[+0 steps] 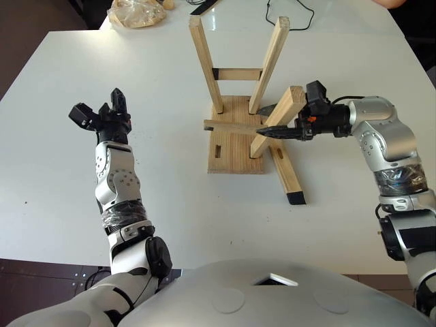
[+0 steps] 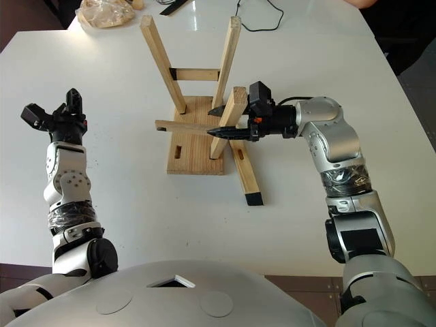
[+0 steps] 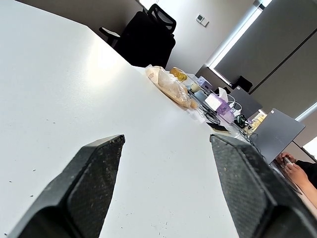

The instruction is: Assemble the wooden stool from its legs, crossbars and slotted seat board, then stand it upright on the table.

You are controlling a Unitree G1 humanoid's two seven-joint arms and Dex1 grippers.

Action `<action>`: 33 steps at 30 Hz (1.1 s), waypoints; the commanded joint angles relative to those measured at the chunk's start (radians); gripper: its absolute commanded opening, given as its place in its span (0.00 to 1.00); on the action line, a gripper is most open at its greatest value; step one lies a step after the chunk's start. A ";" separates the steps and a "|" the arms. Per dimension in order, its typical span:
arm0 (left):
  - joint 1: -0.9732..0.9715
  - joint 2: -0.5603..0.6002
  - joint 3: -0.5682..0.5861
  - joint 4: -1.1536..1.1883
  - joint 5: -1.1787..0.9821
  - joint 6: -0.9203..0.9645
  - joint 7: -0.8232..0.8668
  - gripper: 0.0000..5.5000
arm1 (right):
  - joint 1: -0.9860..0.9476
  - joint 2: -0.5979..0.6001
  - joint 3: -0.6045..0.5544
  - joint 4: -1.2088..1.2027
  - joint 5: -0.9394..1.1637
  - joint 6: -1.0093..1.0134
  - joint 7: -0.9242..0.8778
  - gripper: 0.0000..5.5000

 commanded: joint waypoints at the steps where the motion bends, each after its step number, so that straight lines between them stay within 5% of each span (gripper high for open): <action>1: -0.001 -0.015 -0.016 0.001 0.009 -0.005 0.003 0.58 | 0.028 0.015 0.068 0.141 -0.132 -0.034 -0.030 0.36; 13: -0.018 -0.019 -0.044 0.020 0.025 -0.012 -0.007 0.58 | -0.036 0.053 0.086 0.277 -0.182 -0.152 -0.065 0.36; 21: 0.017 -0.051 -0.046 0.000 0.027 -0.032 0.005 0.58 | 0.011 -0.042 -0.048 0.040 -0.109 -0.072 -0.070 0.60; 27: 0.061 -0.058 -0.058 -0.032 0.051 -0.008 0.031 0.58 | 0.349 -0.119 -0.149 -0.295 -0.207 0.066 -0.338 0.63; 33: 0.105 -0.068 -0.008 -0.054 0.041 0.026 0.134 0.58 | 0.640 0.171 -0.131 -0.669 -0.261 0.339 -0.850 0.63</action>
